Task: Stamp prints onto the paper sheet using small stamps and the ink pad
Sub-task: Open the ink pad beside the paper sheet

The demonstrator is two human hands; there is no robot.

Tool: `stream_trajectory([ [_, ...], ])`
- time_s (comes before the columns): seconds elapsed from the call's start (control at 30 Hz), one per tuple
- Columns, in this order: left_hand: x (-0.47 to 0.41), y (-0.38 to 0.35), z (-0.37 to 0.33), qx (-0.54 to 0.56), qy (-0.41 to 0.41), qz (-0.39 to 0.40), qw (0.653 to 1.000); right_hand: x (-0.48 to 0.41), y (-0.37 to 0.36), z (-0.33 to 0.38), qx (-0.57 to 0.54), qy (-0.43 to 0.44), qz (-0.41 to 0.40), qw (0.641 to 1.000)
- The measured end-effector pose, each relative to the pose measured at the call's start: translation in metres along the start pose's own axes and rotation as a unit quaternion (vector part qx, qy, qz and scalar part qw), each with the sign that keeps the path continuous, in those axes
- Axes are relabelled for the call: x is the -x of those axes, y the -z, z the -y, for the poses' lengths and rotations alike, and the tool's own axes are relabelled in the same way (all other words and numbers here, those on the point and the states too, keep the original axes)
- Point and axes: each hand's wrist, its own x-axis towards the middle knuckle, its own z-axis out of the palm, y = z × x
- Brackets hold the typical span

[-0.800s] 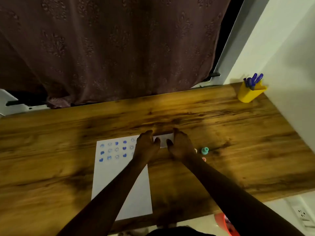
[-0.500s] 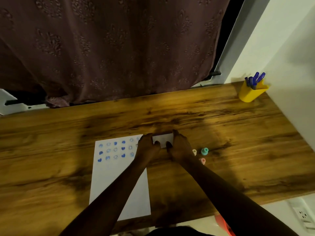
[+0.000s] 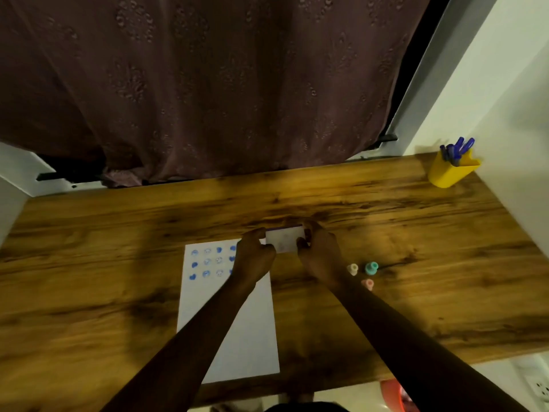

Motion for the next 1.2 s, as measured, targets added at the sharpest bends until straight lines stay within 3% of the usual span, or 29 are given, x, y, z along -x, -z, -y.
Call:
stream_trajectory([
  [0.23, 0.023, 0.081, 0.011, 0.064, -0.023, -0.048, 0.997, 0.016, -0.030, 0.055, -0.021, 0.043, 0.017, 0.999],
  [0.43, 0.047, 0.149, 0.044, 0.058, 0.001, -0.061, 0.996, 0.043, -0.075, 0.105, -0.032, 0.114, 0.058, 0.991],
  [0.63, 0.075, 0.200, 0.098, 0.099, 0.032, -0.092, 0.990, 0.074, -0.139, 0.134, -0.031, 0.124, 0.116, 0.985],
  [1.0, 0.097, 0.243, 0.197, 0.021, 0.051, -0.105, 0.993, 0.118, -0.230, 0.148, 0.020, 0.130, 0.190, 0.973],
  [1.2, 0.101, 0.246, 0.217, -0.026, 0.010, -0.094, 0.995, 0.129, -0.253, 0.145, 0.038, 0.106, 0.200, 0.973],
])
